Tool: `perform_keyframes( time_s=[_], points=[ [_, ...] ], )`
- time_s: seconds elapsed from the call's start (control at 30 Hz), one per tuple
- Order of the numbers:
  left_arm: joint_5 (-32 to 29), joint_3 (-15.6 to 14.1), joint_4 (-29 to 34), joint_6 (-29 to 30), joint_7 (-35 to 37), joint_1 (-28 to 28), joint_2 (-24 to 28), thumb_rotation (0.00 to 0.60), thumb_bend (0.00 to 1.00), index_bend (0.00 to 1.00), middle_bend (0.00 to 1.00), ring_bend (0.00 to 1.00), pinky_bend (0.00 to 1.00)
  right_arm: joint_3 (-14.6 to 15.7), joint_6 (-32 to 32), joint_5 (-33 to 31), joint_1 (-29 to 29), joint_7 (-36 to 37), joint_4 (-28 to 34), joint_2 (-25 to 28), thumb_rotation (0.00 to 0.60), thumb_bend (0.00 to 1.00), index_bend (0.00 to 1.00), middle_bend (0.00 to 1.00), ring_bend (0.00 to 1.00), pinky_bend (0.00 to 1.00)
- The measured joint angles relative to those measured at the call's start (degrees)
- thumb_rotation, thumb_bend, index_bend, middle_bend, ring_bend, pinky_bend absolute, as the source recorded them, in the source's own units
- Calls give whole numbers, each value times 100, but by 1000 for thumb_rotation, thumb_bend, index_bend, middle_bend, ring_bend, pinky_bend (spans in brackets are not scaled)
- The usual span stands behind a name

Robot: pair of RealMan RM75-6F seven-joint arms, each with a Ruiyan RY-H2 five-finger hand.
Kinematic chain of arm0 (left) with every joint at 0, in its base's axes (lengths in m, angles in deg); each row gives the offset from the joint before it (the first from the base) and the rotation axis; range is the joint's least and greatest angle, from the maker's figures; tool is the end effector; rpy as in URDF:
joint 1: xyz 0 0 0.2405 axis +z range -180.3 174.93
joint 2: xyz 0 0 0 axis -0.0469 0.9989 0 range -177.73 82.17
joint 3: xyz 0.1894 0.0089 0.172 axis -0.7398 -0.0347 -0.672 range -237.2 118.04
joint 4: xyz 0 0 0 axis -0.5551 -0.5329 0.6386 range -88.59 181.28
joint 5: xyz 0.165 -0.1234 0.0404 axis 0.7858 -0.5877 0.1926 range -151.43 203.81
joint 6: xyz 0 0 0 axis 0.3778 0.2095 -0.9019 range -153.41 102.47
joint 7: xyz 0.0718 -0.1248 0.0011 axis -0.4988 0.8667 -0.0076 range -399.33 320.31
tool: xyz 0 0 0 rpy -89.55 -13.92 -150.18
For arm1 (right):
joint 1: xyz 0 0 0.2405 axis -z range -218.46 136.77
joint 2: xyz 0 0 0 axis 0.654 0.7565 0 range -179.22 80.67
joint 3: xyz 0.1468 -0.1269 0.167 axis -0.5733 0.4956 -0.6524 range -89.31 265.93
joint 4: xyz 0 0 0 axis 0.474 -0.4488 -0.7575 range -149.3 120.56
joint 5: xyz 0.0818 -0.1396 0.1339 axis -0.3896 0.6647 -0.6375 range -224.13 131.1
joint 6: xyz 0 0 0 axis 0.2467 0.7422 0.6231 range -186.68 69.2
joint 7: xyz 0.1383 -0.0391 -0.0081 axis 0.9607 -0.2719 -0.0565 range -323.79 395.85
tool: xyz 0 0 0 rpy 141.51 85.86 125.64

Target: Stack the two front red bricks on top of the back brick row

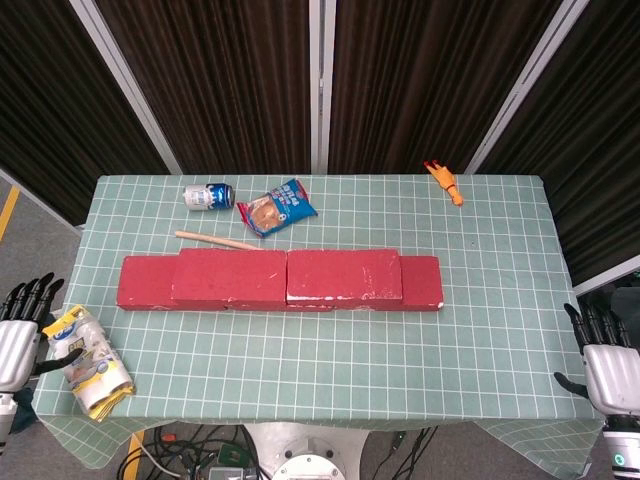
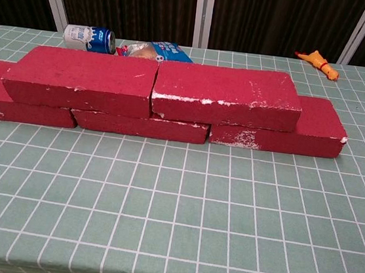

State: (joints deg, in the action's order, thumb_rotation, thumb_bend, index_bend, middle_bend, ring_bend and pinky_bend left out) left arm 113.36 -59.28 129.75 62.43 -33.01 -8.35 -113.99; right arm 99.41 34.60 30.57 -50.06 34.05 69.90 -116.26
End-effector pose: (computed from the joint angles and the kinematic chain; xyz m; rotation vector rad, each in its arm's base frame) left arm -0.3330 0.1786 0.1625 -1.4013 -0.8739 -0.9272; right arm -0.3492 -0.1574 0.1579 1.3971 -0.8449 0.7149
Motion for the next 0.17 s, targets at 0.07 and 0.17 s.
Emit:
perform_keyframes(
  time_s=[0.07,0.17],
  points=[
    [31,-18,-94,13,-100,38,-63,600,68,43,0,0,0,-57,-33,60,113,147,-148,-58,600,0,0,0,0,0],
    [65,-39,-130,-10,-141,60,-98,600,68,43,0,0,0,-131,-89,184,208,209,-245,-99,600,0,0,0,0,0]
  ],
)
